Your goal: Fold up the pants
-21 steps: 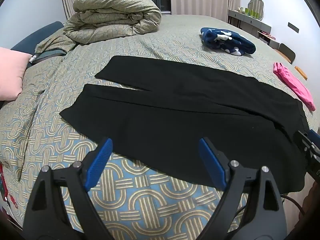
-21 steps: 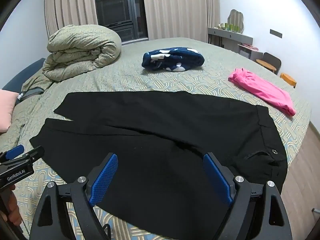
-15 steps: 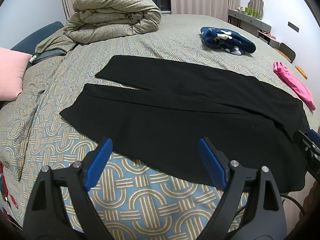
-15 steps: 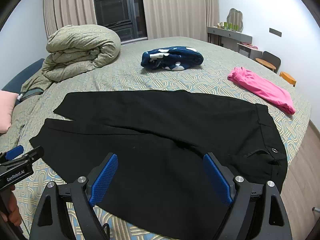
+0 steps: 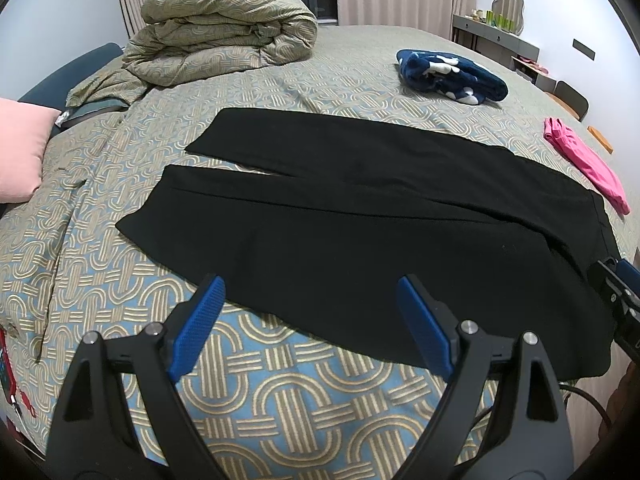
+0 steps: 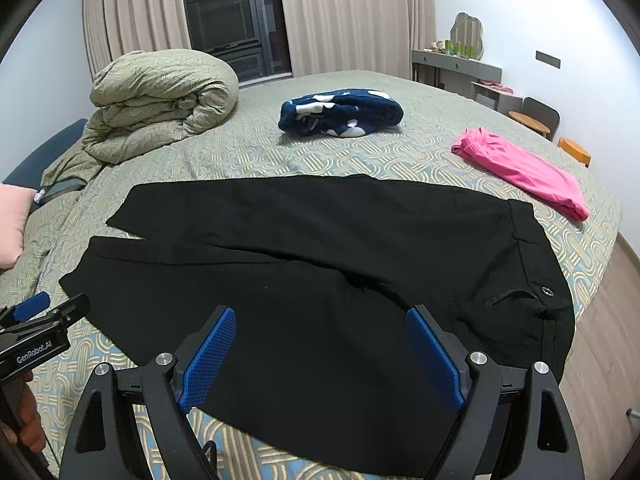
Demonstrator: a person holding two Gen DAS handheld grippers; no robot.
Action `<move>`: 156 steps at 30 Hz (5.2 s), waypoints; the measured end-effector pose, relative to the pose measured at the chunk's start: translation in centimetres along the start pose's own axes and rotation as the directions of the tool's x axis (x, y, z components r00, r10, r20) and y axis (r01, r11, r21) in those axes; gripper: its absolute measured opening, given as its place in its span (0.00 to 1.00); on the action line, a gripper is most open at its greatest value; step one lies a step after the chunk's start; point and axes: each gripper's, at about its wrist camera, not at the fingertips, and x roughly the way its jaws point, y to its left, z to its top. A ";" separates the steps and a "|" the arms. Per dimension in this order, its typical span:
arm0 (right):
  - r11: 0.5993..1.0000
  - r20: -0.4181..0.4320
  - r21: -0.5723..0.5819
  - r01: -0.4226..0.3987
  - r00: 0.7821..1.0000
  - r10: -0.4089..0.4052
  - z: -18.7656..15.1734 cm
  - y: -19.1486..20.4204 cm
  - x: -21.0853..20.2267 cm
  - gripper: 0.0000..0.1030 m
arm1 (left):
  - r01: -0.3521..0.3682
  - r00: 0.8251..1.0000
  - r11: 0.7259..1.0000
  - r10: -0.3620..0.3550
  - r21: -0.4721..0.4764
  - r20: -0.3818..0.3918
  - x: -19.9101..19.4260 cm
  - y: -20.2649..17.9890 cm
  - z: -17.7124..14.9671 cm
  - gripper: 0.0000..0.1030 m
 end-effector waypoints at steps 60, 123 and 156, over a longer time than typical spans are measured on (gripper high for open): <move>0.601 -0.205 0.774 -0.198 0.820 0.534 -9.5 -10.0 5.5 0.52 | 0.002 0.986 0.993 -0.021 -0.114 -0.165 5.3 6.6 -3.2 0.86; 0.944 -0.075 0.330 -0.001 0.997 0.027 10.1 -12.7 0.3 0.14 | 0.042 0.998 0.907 -0.057 -0.418 -0.024 4.8 10.9 14.9 0.04; 0.970 -0.430 0.185 0.159 0.901 -0.066 20.4 -20.7 18.5 0.61 | -0.375 0.919 0.927 0.375 0.021 -0.122 20.8 12.3 25.3 0.41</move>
